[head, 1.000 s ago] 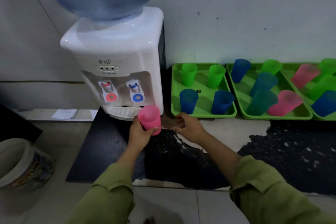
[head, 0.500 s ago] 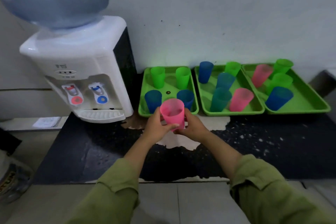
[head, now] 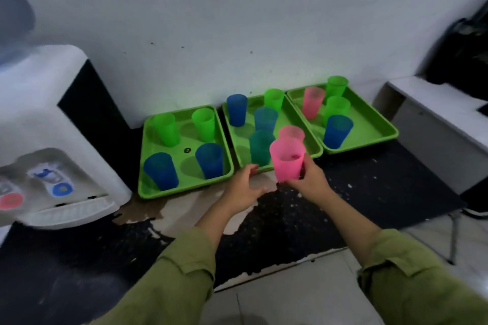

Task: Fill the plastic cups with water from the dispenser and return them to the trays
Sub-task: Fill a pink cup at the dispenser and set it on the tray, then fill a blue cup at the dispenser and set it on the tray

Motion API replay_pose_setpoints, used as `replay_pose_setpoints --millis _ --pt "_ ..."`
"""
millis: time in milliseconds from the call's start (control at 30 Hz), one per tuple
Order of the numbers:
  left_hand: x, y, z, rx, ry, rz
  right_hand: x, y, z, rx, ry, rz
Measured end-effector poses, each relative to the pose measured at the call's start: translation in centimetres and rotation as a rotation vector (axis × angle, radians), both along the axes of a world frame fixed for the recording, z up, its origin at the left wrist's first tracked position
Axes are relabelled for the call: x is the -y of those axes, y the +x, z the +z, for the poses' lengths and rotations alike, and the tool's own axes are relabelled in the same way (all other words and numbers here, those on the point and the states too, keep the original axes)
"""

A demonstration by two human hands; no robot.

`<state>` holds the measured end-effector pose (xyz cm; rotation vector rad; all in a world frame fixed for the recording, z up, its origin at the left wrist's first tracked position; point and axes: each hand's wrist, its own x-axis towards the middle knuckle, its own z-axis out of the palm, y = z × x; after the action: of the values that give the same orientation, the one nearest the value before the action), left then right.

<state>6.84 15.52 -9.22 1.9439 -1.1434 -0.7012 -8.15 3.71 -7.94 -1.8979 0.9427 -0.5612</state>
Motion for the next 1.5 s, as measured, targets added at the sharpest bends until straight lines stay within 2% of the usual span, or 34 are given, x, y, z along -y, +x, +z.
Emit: replay_pose_setpoints --millis 367,567,800,933,1067,1333,1500 --pt "11.1 -7.6 -2.2 0.238 0.051 -0.123 14.6 -9.8 -1.7 -0.015 -0.023 -0.320" --pt "16.0 -10.5 -3.4 0.413 0.163 0.006 22.1 -11.6 -1.5 -0.043 -0.061 -0.344" --pt "18.3 -11.8 -4.5 0.470 0.293 0.189 28.6 -10.7 -2.1 -0.169 -0.082 -0.356" --pt "19.2 -12.0 -4.5 0.510 0.319 0.260 30.4 -9.9 -2.7 -0.331 -0.074 -0.328" --pt "20.1 -12.3 -4.6 0.519 0.342 0.302 31.5 -9.5 -3.5 -0.389 -0.049 -0.285" --pt "21.2 -13.0 -4.9 0.531 0.353 0.357 32.3 -9.0 -4.9 -0.431 -0.041 -0.264" --pt "22.9 -13.2 -4.8 0.517 0.249 0.353 32.3 -9.3 -5.5 -0.381 -0.091 -0.281"
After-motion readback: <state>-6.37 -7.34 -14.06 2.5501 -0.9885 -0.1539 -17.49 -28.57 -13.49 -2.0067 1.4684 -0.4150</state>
